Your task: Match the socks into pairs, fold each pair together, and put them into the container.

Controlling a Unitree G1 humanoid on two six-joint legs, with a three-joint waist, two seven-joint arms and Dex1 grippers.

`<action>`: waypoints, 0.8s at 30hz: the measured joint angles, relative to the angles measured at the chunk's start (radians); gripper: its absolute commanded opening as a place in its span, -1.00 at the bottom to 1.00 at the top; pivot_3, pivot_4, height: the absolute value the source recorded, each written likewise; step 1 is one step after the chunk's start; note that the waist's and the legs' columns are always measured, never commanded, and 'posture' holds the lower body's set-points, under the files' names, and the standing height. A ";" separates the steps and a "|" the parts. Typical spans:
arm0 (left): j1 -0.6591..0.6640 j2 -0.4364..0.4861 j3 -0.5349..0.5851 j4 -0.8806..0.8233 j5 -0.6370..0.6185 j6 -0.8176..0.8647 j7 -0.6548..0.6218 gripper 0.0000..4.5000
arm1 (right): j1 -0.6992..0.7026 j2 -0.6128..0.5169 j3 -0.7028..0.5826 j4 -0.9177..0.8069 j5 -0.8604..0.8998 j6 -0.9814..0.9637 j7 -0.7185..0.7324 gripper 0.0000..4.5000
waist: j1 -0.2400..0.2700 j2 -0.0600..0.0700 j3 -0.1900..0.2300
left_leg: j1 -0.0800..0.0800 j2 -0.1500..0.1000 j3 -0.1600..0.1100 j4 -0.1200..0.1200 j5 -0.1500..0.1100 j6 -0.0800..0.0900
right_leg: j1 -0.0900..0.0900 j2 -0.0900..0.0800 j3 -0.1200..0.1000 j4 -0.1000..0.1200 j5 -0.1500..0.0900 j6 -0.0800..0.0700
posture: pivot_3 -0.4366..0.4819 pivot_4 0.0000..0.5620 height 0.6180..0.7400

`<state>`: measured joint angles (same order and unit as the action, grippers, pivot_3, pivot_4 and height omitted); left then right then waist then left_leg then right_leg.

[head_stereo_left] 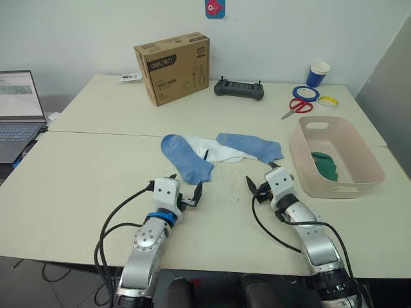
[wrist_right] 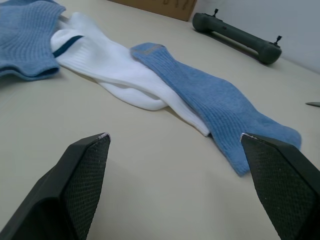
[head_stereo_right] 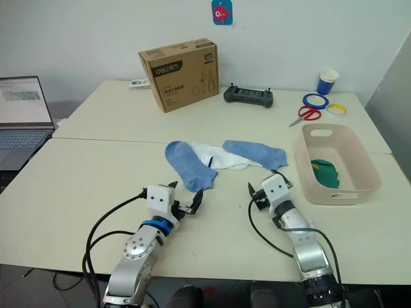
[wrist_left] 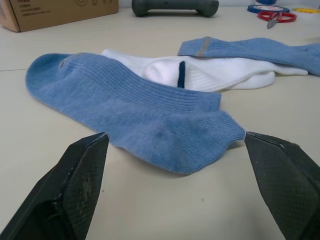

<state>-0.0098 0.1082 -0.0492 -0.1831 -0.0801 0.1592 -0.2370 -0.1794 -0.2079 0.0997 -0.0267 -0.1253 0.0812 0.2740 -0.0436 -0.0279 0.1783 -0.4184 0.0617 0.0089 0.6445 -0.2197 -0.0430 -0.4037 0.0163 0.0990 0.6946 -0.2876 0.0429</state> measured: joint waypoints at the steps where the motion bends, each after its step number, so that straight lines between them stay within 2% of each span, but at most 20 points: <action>1: 0.001 0.001 -0.006 0.000 0.000 -0.007 -0.003 1.00 | 0.010 -0.012 -0.003 -0.011 0.001 0.002 0.004 0.98 | 0.000 0.000 0.000 | 0.000 0.000 0.000 0.000 0.000 0.000 | 0.000 0.000 0.000 0.000 0.000 0.000 | -0.05 -0.47 1.00; 4: 0.021 0.015 -0.005 -0.013 -0.002 -0.014 -0.018 1.00 | 0.048 -0.049 -0.025 -0.075 0.067 0.051 0.063 0.98 | -0.002 0.000 0.000 | 0.000 0.000 -0.001 -0.001 0.000 0.000 | 0.000 0.000 0.000 0.000 0.000 0.000 | -0.05 -0.47 1.00; 8: 0.113 0.091 0.015 -0.073 -0.027 0.006 -0.071 1.00 | 0.138 -0.119 -0.108 -0.219 0.224 0.168 0.169 0.98 | -0.005 0.000 0.000 | 0.000 0.001 -0.001 -0.002 0.000 0.000 | 0.000 0.000 -0.001 0.000 -0.001 -0.001 | -0.05 -0.47 1.00; 11: 0.179 0.172 0.074 -0.117 -0.082 0.037 -0.133 1.00 | 0.240 -0.167 -0.162 -0.320 0.278 0.192 0.207 0.98 | -0.008 0.000 0.000 | 0.001 0.001 -0.001 -0.002 0.000 0.000 | 0.000 0.000 -0.001 0.000 -0.002 -0.002 | -0.05 -0.47 1.00; 15: 0.260 0.260 0.162 -0.138 -0.160 0.049 -0.221 1.00 | 0.412 -0.196 -0.202 -0.372 0.300 0.136 0.238 0.98 | -0.012 -0.001 0.000 | 0.001 0.001 -0.001 -0.002 0.000 0.000 | 0.000 0.000 -0.001 0.000 -0.007 -0.009 | -0.05 -0.47 1.00; 18: 0.277 0.290 0.235 -0.128 -0.190 0.039 -0.249 1.00 | 0.473 -0.164 -0.195 -0.375 0.291 0.088 0.220 0.98 | -0.013 -0.001 0.000 | 0.002 0.001 0.000 -0.002 0.000 0.000 | -0.001 -0.001 0.000 0.000 -0.006 -0.010 | -0.05 -0.47 1.00; 24: 0.219 0.253 0.220 -0.113 -0.194 0.017 -0.243 1.00 | 0.481 -0.062 -0.165 -0.405 0.254 0.053 0.114 0.98 | -0.012 -0.005 -0.003 | 0.002 0.001 0.002 -0.002 0.000 0.000 | -0.001 -0.001 0.000 -0.001 -0.006 -0.010 | -0.05 -0.47 1.00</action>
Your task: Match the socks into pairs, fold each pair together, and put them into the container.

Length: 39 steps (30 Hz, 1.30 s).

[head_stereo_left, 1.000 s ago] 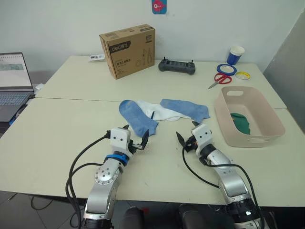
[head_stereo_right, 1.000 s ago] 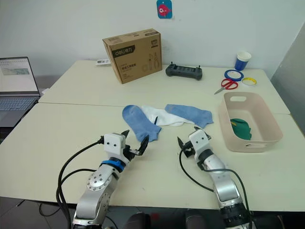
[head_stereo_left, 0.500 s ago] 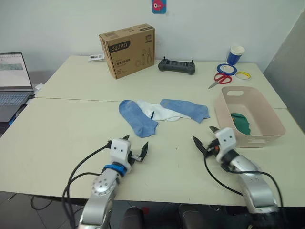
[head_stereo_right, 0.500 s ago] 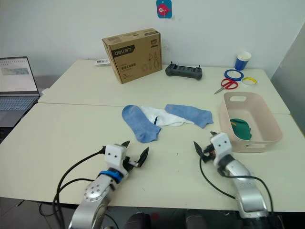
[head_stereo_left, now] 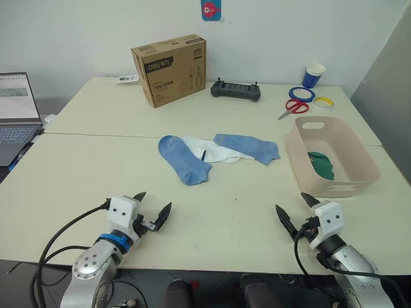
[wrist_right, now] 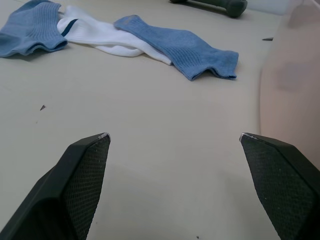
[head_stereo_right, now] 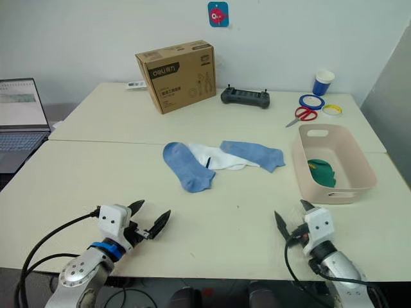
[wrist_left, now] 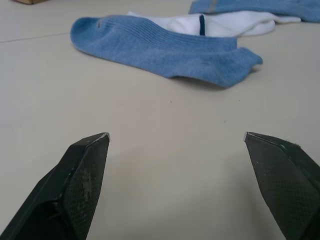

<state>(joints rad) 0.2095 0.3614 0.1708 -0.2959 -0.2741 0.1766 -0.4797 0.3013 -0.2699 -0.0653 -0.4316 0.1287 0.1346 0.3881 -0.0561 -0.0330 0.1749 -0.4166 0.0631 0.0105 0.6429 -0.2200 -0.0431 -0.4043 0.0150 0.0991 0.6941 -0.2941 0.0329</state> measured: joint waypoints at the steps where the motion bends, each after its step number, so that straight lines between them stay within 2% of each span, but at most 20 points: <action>1: 0.000 0.004 0.000 0.008 0.002 -0.013 -0.005 1.00 | 0.011 0.021 0.010 -0.015 -0.016 0.000 -0.026 0.98 | 0.000 -0.001 0.000 | 0.000 0.000 0.000 -0.001 0.000 0.000 | 0.000 0.000 0.000 0.000 -0.001 -0.001 | -0.05 -0.47 1.00; 9: 0.036 0.006 0.001 0.008 0.007 0.008 0.012 1.00 | 0.080 0.045 0.001 -0.092 -0.038 0.027 -0.108 0.98 | 0.001 -0.001 -0.001 | 0.000 0.000 -0.001 -0.003 0.000 0.000 | 0.000 0.000 -0.001 0.000 -0.002 -0.001 | -0.05 -0.47 1.00; 15: -0.014 0.008 0.000 0.070 0.034 0.004 0.032 1.00 | 0.138 0.049 -0.013 -0.140 -0.031 0.039 -0.129 0.98 | 0.001 -0.002 -0.002 | 0.000 0.000 -0.001 -0.003 0.000 0.000 | 0.000 0.000 -0.001 0.000 -0.002 -0.001 | -0.05 -0.47 1.00; 19: -0.044 0.025 -0.017 0.096 0.047 -0.023 0.005 1.00 | 0.152 0.009 -0.023 -0.129 -0.010 0.046 -0.082 0.98 | 0.002 -0.002 -0.002 | 0.001 0.000 0.000 -0.003 0.000 0.000 | 0.000 0.000 -0.001 0.000 -0.001 -0.001 | -0.05 -0.47 1.00; 22: -0.032 0.026 -0.013 0.090 0.033 -0.038 -0.015 1.00 | 0.139 -0.068 -0.033 -0.099 0.030 0.046 0.006 0.98 | -0.001 -0.002 -0.002 | 0.001 0.000 0.001 -0.003 0.000 0.000 | 0.000 -0.001 0.000 0.000 -0.001 -0.001 | -0.05 -0.47 1.00; 25: -0.006 0.027 -0.006 0.067 0.028 -0.055 -0.025 1.00 | 0.066 -0.147 0.000 -0.089 0.088 0.063 0.126 0.98 | -0.003 -0.003 -0.002 | 0.001 0.001 0.000 -0.003 0.000 0.000 | 0.000 0.000 -0.001 0.000 -0.001 -0.001 | -0.05 -0.47 1.00; 28: 0.025 0.028 -0.010 0.059 0.048 -0.095 -0.023 1.00 | -0.110 -0.217 0.108 -0.090 0.159 0.163 0.261 0.98 | -0.010 -0.003 -0.002 | 0.002 0.001 -0.001 -0.003 0.000 0.000 | 0.000 0.001 0.000 0.000 0.001 -0.002 | -0.05 -0.47 1.00; 31: 0.044 0.028 -0.014 0.048 0.061 -0.073 -0.012 1.00 | -0.310 -0.236 0.161 -0.051 0.191 0.227 0.322 0.98 | -0.002 -0.003 -0.002 | 0.001 0.000 -0.002 -0.002 0.000 0.000 | 0.000 0.001 -0.001 0.000 0.000 -0.001 | -0.05 -0.47 1.00; 34: 0.036 0.033 -0.043 0.014 0.054 -0.017 -0.017 1.00 | -0.410 -0.232 0.175 -0.003 0.177 0.239 0.326 0.98 | 0.007 -0.005 -0.002 | -0.001 0.000 -0.002 -0.002 0.000 0.000 | 0.000 0.001 -0.002 -0.003 0.001 0.001 | -0.05 -0.47 1.00; 36: -0.039 0.043 -0.082 0.007 0.056 0.041 -0.019 1.00 | -0.453 -0.225 0.175 0.027 0.167 0.243 0.318 0.98 | 0.023 -0.004 -0.002 | -0.002 0.000 -0.002 -0.002 0.000 0.000 | 0.000 0.001 -0.003 -0.004 0.003 0.004 | -0.05 -0.47 1.00; 39: -0.187 0.074 -0.127 -0.015 0.067 0.103 -0.032 1.00 | -0.441 -0.224 0.179 0.045 0.162 0.239 0.313 0.98 | 0.029 -0.005 -0.002 | -0.003 0.000 -0.002 -0.003 0.000 0.000 | 0.001 0.001 -0.003 -0.007 0.004 0.006 | -0.05 -0.47 1.00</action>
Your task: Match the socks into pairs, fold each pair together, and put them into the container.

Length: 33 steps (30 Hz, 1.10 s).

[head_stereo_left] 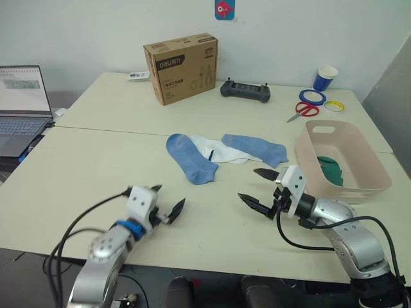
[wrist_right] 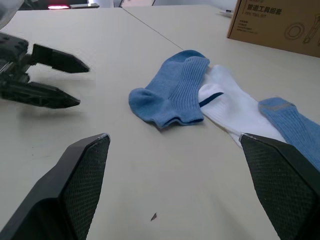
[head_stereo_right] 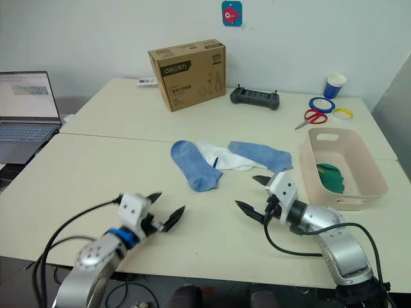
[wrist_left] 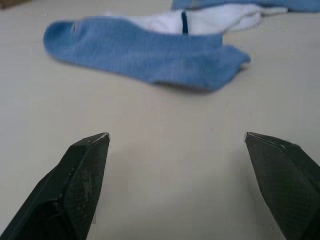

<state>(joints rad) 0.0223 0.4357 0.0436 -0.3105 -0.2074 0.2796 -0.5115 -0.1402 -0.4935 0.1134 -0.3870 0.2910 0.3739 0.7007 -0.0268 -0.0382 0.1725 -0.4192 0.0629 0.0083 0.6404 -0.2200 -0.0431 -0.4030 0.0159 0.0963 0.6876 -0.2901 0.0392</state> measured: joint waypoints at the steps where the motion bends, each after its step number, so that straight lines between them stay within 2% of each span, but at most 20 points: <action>1: -0.030 0.010 -0.011 -0.002 0.006 0.013 -0.004 1.00 | 0.013 -0.001 0.000 0.005 -0.006 -0.005 -0.003 0.98 | -0.002 0.001 0.000 | 0.000 0.000 0.001 0.000 0.000 0.000 | 0.000 0.000 0.001 -0.001 0.000 0.001 | -0.05 -0.47 1.00; 6: -0.215 0.016 -0.129 0.070 0.066 0.113 -0.014 1.00 | 0.054 0.031 -0.005 0.035 -0.022 -0.015 -0.029 0.98 | -0.009 0.001 0.000 | 0.000 0.000 0.000 -0.001 0.000 0.000 | -0.001 0.001 0.001 -0.001 0.001 0.002 | -0.05 -0.47 1.00; 11: -0.356 -0.042 -0.187 0.225 0.091 0.199 -0.006 1.00 | 0.059 0.030 -0.019 0.041 -0.033 -0.037 -0.036 0.98 | -0.009 0.001 0.000 | 0.000 0.000 -0.001 0.000 0.000 0.000 | 0.000 0.002 0.000 0.001 0.001 0.003 | -0.05 -0.47 1.00; 15: -0.364 -0.064 -0.190 0.262 0.082 0.268 -0.006 0.59 | 0.075 0.024 -0.035 0.038 -0.036 -0.035 -0.055 1.00 | -0.008 0.001 0.000 | 0.000 0.000 -0.001 0.000 0.000 0.000 | 0.000 0.002 0.000 0.001 0.001 0.003 | -0.05 -0.47 1.00; 26: -0.342 -0.093 -0.173 0.184 0.066 0.371 0.023 -0.88 | 0.090 0.020 -0.035 -0.007 -0.050 -0.013 -0.092 1.00 | -0.006 0.001 0.000 | 0.000 0.000 -0.001 0.001 0.000 0.000 | 0.001 0.001 0.001 0.001 0.002 0.004 | -0.05 -0.47 1.00; 27: -0.341 -0.094 -0.174 0.176 0.065 0.376 0.023 -0.97 | 0.090 0.023 -0.033 -0.011 -0.049 -0.013 -0.092 1.00 | -0.006 0.001 0.000 | 0.000 0.000 -0.002 0.001 0.000 0.000 | 0.001 0.001 0.000 0.001 0.002 0.004 | -0.05 -0.47 1.00; 30: -0.315 -0.082 -0.184 0.100 0.036 0.438 -0.001 -0.97 | 0.094 0.024 -0.034 -0.020 -0.047 -0.012 -0.094 1.00 | -0.006 0.001 0.000 | 0.000 0.000 -0.002 0.001 0.000 0.000 | 0.000 0.001 0.000 0.001 0.002 0.004 | -0.05 -0.47 1.00; 33: -0.280 -0.014 -0.207 -0.023 -0.068 0.550 -0.110 -0.97 | 0.111 0.020 -0.055 -0.024 -0.033 0.003 -0.095 1.00 | -0.006 0.001 0.000 | 0.000 0.000 -0.002 0.000 0.000 0.000 | 0.000 0.001 0.000 0.001 0.001 0.003 | -0.05 -0.47 1.00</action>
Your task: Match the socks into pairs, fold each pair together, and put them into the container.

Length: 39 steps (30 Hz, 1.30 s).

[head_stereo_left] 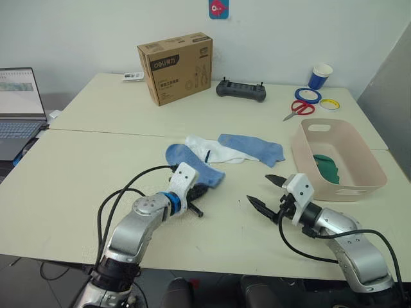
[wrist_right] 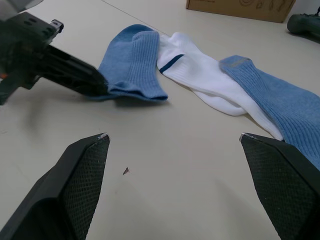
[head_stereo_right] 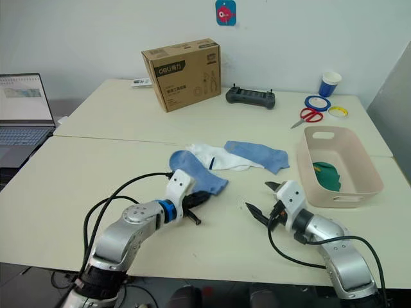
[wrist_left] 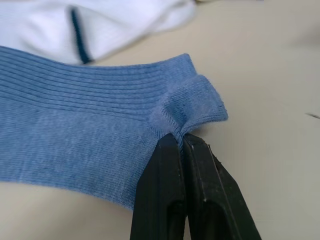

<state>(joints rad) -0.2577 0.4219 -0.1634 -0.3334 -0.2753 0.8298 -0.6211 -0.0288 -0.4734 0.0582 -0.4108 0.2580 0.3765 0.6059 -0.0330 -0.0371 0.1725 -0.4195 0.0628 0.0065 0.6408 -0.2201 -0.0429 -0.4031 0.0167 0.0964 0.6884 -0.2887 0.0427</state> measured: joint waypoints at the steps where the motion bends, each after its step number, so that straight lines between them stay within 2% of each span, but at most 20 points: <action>1: 0.007 0.032 -0.008 -0.045 -0.043 0.033 -0.049 -0.97 | 0.005 -0.004 -0.008 0.000 0.002 0.007 0.000 1.00 | 0.000 0.000 0.000 | 0.000 0.000 0.000 0.000 0.000 0.000 | 0.000 0.000 0.000 0.000 0.000 0.000 | -0.05 -0.47 1.00; 3: 0.005 0.072 -0.022 -0.108 -0.123 0.073 -0.134 -0.97 | 0.009 -0.008 -0.023 0.000 0.013 0.017 0.003 1.00 | 0.000 0.001 0.000 | 0.000 0.000 0.000 0.000 0.000 0.000 | 0.000 0.000 0.000 0.000 0.000 0.000 | -0.05 -0.47 1.00; 7: -0.034 0.050 -0.032 -0.068 -0.219 0.089 -0.230 -0.97 | 0.009 -0.015 -0.039 0.000 0.022 0.023 0.003 1.00 | -0.001 0.001 0.000 | 0.001 0.000 0.001 0.002 0.000 0.000 | 0.001 0.000 0.001 0.000 0.000 0.000 | -0.05 -0.47 1.00; 8: -0.039 0.041 -0.032 -0.038 -0.232 0.089 -0.240 -0.83 | 0.009 -0.015 -0.040 0.000 0.027 0.027 0.001 1.00 | -0.003 0.001 0.000 | 0.001 0.000 0.001 0.002 0.000 0.000 | 0.001 0.000 0.001 0.000 0.000 0.000 | -0.05 -0.47 1.00; 10: -0.042 0.022 -0.032 -0.007 -0.237 0.090 -0.240 -0.70 | 0.009 -0.015 -0.044 0.000 0.037 0.035 -0.001 1.00 | -0.003 0.001 0.000 | 0.000 0.000 0.000 0.001 0.000 0.000 | 0.000 0.000 0.001 0.000 0.000 0.000 | -0.05 -0.47 1.00; 12: -0.051 -0.022 -0.025 0.027 -0.268 0.102 -0.234 -0.43 | 0.017 -0.021 -0.048 -0.009 0.041 0.049 0.001 1.00 | 0.000 0.001 0.000 | 0.000 0.000 -0.001 0.001 0.000 0.000 | 0.000 0.000 0.000 0.000 0.000 0.000 | -0.05 -0.47 1.00; 14: -0.052 -0.028 -0.023 0.028 -0.300 0.110 -0.237 -0.15 | 0.030 -0.026 -0.054 -0.021 0.051 0.059 0.002 1.00 | 0.000 0.001 0.000 | -0.001 0.000 -0.001 0.001 0.000 0.000 | 0.000 0.000 0.000 0.000 0.000 0.000 | -0.05 -0.47 1.00; 18: -0.049 0.071 0.008 0.024 -0.337 0.114 -0.287 0.40 | 0.058 -0.035 -0.094 -0.029 0.088 0.092 0.005 1.00 | -0.006 0.001 0.000 | 0.000 0.000 -0.001 0.001 0.000 0.000 | 0.000 0.001 0.000 0.001 0.000 0.000 | -0.05 -0.47 1.00; 21: -0.056 0.143 0.080 0.072 -0.316 0.050 -0.302 0.79 | 0.089 -0.076 -0.120 -0.039 0.118 0.116 0.027 1.00 | -0.005 0.002 0.000 | 0.001 0.000 -0.001 0.001 0.000 0.000 | 0.000 0.000 0.000 0.001 0.000 -0.001 | -0.05 -0.47 1.00; 27: -0.207 0.115 0.121 0.424 -0.116 -0.263 -0.191 0.79 | 0.200 -0.204 -0.102 -0.135 0.139 0.126 0.144 1.00 | 0.004 0.002 0.001 | -0.002 -0.001 -0.001 0.001 0.000 0.000 | 0.001 0.000 0.000 -0.004 0.000 0.000 | -0.05 -0.47 1.00; 29: -0.248 0.069 0.108 0.495 -0.065 -0.319 -0.155 0.79 | 0.199 -0.220 -0.066 -0.132 0.108 0.110 0.156 1.00 | 0.004 0.002 0.001 | -0.003 -0.001 0.000 0.002 0.000 0.000 | 0.001 0.000 0.000 -0.007 0.001 0.002 | -0.05 -0.47 1.00; 33: -0.271 -0.020 0.055 0.571 -0.015 -0.368 -0.137 0.79 | 0.143 -0.186 -0.018 -0.134 0.110 0.138 0.141 1.00 | 0.001 0.001 0.001 | -0.006 -0.001 -0.001 0.003 0.000 0.000 | -0.001 0.000 0.000 -0.007 0.002 0.004 | -0.05 -0.47 1.00; 35: -0.274 -0.037 0.040 0.604 0.003 -0.385 -0.137 0.79 | 0.134 -0.188 0.014 -0.132 0.103 0.160 0.140 1.00 | 0.002 0.001 0.001 | -0.006 -0.001 -0.001 0.003 0.000 0.000 | -0.001 0.000 0.000 -0.006 0.003 0.004 | -0.05 -0.47 1.00; 36: -0.275 -0.037 0.040 0.614 0.008 -0.390 -0.139 0.80 | 0.134 -0.188 0.024 -0.130 0.096 0.164 0.139 0.92 | 0.001 0.002 0.001 | -0.006 -0.001 -0.002 0.003 0.000 0.000 | -0.001 0.000 -0.001 -0.006 0.003 0.004 | -0.05 -0.47 1.00; 39: -0.280 -0.035 0.034 0.622 0.030 -0.402 -0.154 0.53 | 0.132 -0.188 0.036 -0.115 0.095 0.179 0.141 0.58 | 0.001 0.002 0.001 | -0.006 -0.001 -0.002 0.003 0.000 0.000 | -0.001 0.000 -0.001 -0.006 0.003 0.004 | -0.05 -0.47 1.00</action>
<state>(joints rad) -0.5378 0.3872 -0.1292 0.2890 -0.2452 0.4277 -0.7750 0.1029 -0.6616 0.0946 -0.5259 0.3528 0.5559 0.7469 -0.0315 -0.0356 0.1731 -0.4253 0.0619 0.0047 0.6437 -0.2202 -0.0425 -0.4041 0.0172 0.0957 0.6824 -0.2861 0.0462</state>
